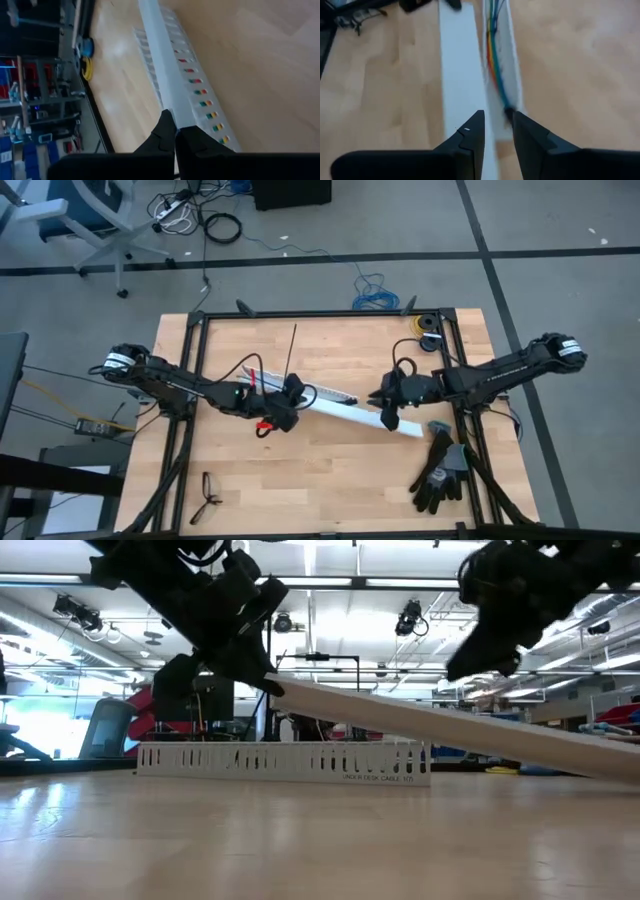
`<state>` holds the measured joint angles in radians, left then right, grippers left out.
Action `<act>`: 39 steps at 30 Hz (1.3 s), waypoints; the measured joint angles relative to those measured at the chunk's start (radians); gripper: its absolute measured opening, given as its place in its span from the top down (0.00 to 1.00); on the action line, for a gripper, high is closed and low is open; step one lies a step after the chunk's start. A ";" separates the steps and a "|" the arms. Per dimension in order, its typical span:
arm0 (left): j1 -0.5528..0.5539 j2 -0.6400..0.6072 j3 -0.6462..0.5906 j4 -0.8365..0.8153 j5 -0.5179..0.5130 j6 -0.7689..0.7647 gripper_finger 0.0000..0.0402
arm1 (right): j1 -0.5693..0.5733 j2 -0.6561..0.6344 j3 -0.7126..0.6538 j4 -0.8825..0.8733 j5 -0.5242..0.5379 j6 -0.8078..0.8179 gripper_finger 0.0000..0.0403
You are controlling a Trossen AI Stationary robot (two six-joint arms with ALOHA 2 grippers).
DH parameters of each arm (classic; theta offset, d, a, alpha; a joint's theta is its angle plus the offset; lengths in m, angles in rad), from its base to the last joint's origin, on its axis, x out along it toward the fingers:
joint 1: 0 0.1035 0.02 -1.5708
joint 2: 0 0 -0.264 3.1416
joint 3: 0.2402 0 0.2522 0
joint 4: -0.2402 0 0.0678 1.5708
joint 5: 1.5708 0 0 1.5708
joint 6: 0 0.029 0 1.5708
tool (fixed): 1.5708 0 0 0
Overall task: Ziptie cables
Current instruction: Close the white cable duct with the white cable duct cover
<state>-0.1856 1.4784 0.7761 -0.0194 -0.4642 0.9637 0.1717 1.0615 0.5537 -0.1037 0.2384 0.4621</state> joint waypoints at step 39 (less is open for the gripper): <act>0.217 0.391 0.246 0.421 0.108 0.605 1.00 | -0.307 0.265 0.001 0.364 -0.233 -0.297 0.47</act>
<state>0.0315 1.8690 1.0223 0.4015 -0.3567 1.5684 -0.1349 1.3266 0.5543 0.2607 0.0055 0.1649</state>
